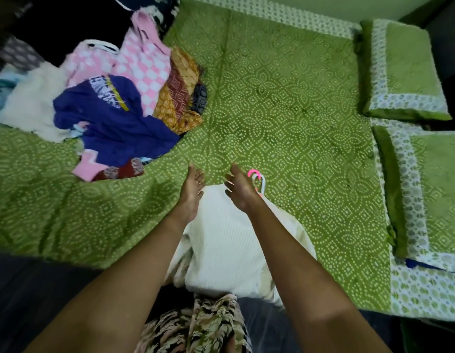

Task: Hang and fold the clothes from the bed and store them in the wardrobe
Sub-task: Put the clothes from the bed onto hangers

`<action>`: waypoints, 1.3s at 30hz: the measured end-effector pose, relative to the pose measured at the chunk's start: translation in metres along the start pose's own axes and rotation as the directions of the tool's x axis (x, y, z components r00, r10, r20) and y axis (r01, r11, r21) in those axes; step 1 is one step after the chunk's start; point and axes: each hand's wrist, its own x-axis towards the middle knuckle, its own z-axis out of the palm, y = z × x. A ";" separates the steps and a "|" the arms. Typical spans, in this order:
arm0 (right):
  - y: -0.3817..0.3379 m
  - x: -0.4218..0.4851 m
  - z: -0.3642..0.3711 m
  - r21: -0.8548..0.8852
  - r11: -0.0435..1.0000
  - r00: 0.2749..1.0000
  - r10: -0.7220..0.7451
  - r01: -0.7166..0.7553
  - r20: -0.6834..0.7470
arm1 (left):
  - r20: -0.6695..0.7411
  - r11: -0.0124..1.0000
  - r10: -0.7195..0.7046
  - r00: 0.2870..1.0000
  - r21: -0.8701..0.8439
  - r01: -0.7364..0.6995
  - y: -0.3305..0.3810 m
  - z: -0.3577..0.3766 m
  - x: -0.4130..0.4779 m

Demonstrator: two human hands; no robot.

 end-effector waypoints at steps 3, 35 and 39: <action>-0.010 -0.018 0.087 -0.062 0.996 0.993 -0.060 0.067 0.106 | -0.069 0.992 0.105 0.992 -0.057 -0.109 0.041 -0.070 -0.017; 0.026 -0.009 0.849 -0.295 0.918 0.819 -0.053 0.265 0.572 | -0.562 0.863 0.362 0.744 -0.100 -0.496 0.343 -0.747 -0.053; 0.024 0.033 0.879 -0.326 0.912 0.867 -0.058 0.248 0.495 | -0.596 0.875 0.352 0.722 -0.065 -0.480 0.364 -0.779 -0.007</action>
